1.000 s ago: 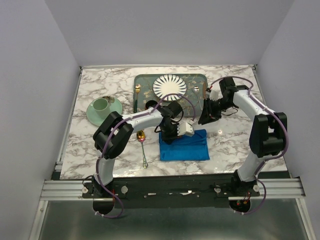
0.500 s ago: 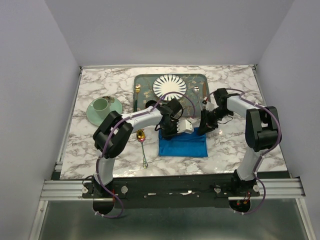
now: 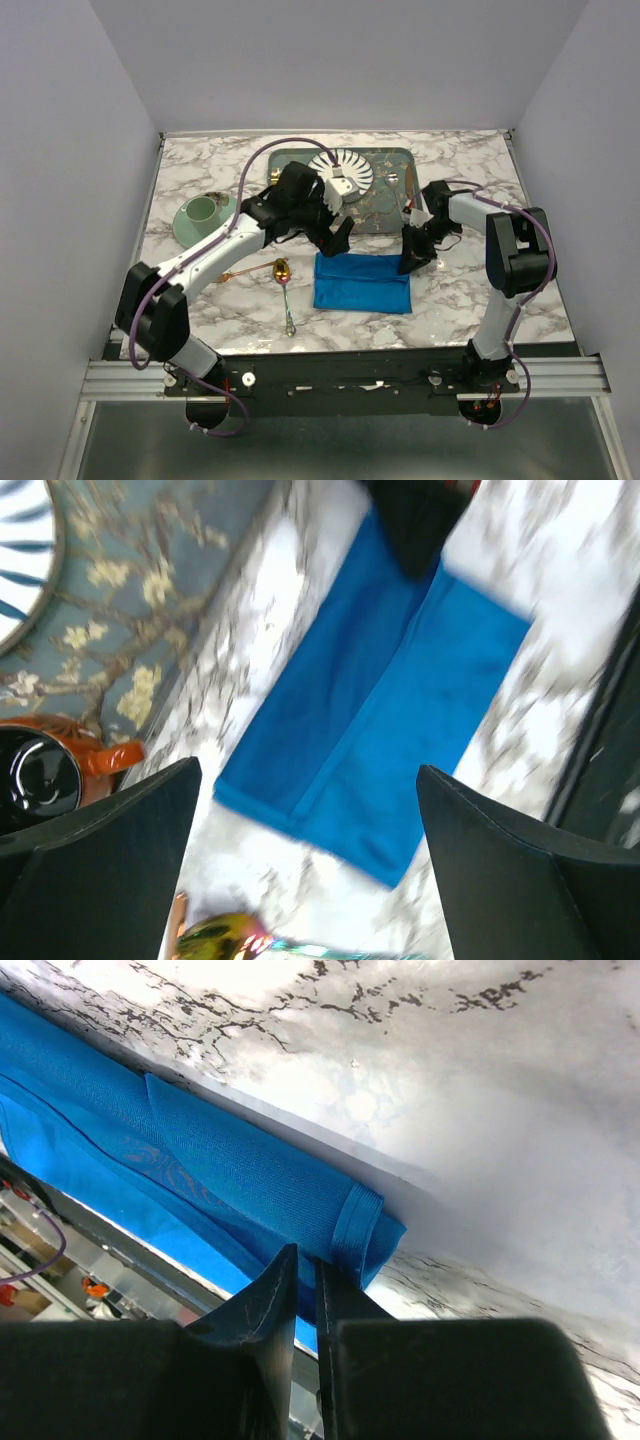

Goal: Fold the napkin into a case and place the utensils inside
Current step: Smooth out the 2/3-rectangle-folded napkin at the center of the board.

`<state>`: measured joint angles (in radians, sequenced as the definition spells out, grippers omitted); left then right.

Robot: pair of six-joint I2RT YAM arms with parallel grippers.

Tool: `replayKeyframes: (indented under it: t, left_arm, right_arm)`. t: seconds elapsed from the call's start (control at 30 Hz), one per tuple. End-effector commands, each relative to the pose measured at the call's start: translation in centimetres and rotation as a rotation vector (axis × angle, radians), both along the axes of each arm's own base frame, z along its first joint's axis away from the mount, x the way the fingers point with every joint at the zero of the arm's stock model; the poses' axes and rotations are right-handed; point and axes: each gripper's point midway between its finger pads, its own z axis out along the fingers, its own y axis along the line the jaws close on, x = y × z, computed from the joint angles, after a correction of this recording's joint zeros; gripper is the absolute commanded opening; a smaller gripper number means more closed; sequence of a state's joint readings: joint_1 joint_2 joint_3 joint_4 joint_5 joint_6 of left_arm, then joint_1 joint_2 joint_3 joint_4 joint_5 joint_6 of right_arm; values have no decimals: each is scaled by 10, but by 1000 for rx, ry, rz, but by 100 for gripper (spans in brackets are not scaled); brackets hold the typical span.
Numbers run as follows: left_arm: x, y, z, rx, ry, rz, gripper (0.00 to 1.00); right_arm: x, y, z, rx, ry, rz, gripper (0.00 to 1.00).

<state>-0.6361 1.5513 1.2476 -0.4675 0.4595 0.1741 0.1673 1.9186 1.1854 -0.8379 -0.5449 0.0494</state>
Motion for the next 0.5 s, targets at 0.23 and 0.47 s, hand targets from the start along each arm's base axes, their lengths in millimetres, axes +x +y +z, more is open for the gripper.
replayKeyframes:
  t: [0.23, 0.47]
  left_arm:
    - [4, -42, 44, -548, 184, 208, 99]
    - [11, -70, 3, -684, 481, 283, 99]
  right_arm:
    - [19, -14, 1, -123, -193, 125, 20]
    - [16, -16, 3, -135, -181, 143, 20]
